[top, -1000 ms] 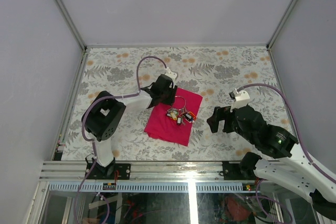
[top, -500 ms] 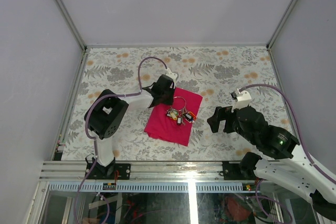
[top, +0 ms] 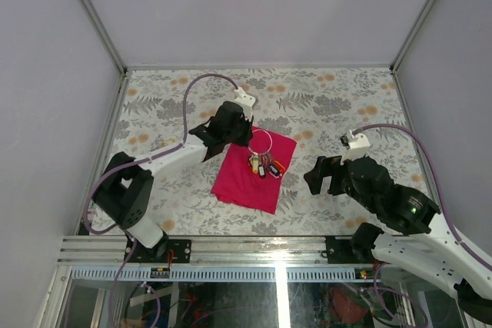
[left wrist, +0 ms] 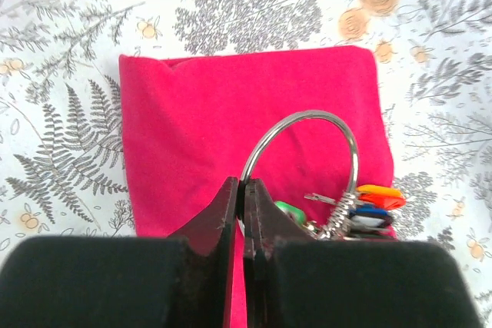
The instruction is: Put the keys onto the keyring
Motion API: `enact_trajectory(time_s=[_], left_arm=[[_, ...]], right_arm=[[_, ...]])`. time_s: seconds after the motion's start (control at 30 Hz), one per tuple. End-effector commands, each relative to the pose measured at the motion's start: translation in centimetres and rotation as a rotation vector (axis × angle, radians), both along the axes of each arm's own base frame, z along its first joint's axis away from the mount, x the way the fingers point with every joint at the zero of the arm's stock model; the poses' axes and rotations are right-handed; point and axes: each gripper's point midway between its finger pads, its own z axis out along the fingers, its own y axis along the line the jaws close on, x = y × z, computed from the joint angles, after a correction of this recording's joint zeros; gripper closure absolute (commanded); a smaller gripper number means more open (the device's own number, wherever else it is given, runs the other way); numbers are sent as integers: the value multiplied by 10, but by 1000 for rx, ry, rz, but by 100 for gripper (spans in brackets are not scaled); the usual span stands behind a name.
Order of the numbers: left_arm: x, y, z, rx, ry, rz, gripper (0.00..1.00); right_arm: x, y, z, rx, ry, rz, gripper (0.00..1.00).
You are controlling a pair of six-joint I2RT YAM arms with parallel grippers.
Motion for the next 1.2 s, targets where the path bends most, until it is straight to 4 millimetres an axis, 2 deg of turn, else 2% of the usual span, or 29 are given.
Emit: enact_trajectory(time_s=[0.0, 0.13, 0.27, 0.5, 0.67, 0.83, 0.97, 1.1, 1.17], left_arm=[[-7, -3, 29, -13, -110, -52, 100], [-21, -9, 40, -17, -139, -111, 100], [-43, -28, 60, -57, -175, -185, 100], [-85, -77, 94, -135, -234, -304, 100], [-106, -126, 105, -198, -231, -397, 100], [-129, -178, 100, -293, -177, -501, 100], [-138, -214, 76, -349, -117, -552, 100], [-135, -240, 64, -389, -87, -580, 100], [-127, -247, 53, -369, -84, -577, 100]], right_arm=[[4, 3, 9, 40, -26, -16, 1], [4, 4, 12, 47, -30, -10, 1], [5, 0, 20, 61, -53, -23, 1], [5, -14, 46, 119, -131, -76, 1], [2, -28, 63, 171, -187, -117, 1], [-2, -41, 71, 205, -220, -148, 1], [-4, -43, 66, 201, -211, -149, 1], [-5, -44, 64, 199, -201, -153, 1], [-5, -44, 63, 201, -198, -155, 1]])
